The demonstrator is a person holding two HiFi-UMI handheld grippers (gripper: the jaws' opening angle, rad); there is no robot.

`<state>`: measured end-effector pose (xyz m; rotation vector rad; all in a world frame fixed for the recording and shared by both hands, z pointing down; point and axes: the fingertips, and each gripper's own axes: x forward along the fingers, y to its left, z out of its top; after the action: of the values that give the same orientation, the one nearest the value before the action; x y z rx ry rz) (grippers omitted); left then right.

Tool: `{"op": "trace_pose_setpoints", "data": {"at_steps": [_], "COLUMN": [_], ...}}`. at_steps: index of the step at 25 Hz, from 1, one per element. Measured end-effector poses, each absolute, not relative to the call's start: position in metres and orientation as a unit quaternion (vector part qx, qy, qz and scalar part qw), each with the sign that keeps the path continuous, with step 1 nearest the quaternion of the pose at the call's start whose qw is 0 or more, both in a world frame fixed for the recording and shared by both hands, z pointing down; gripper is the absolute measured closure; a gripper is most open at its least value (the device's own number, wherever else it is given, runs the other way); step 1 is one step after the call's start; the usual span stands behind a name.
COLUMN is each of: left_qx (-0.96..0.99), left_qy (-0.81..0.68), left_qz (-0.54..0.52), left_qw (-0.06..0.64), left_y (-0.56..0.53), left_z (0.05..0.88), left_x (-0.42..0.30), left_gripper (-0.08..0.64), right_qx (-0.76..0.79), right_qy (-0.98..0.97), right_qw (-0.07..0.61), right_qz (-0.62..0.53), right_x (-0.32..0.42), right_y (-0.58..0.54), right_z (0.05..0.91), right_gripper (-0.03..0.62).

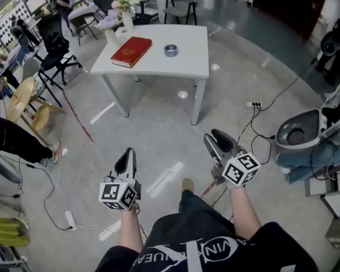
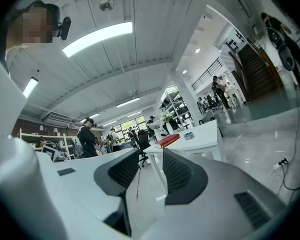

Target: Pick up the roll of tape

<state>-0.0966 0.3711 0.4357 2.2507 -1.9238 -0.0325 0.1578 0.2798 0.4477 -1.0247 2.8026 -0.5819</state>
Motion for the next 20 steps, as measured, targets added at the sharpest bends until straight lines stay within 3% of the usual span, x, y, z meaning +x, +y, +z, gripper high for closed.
{"op": "trace_pose_setpoints", "data": {"at_steps": [20], "left_qx": [0.779], "left_qy": [-0.624], "left_qz": [-0.003], "left_qw": [0.063], "left_y": [0.213], "left_z": [0.421], "left_x": [-0.075], "left_gripper": [0.557], "right_qx": [-0.322], "right_qy": [0.926], "right_qw": [0.074], "right_qz": [-0.184], "right_x": [0.164], "right_y": [0.135], "right_z": [0.442], "right_gripper": [0.428]}}
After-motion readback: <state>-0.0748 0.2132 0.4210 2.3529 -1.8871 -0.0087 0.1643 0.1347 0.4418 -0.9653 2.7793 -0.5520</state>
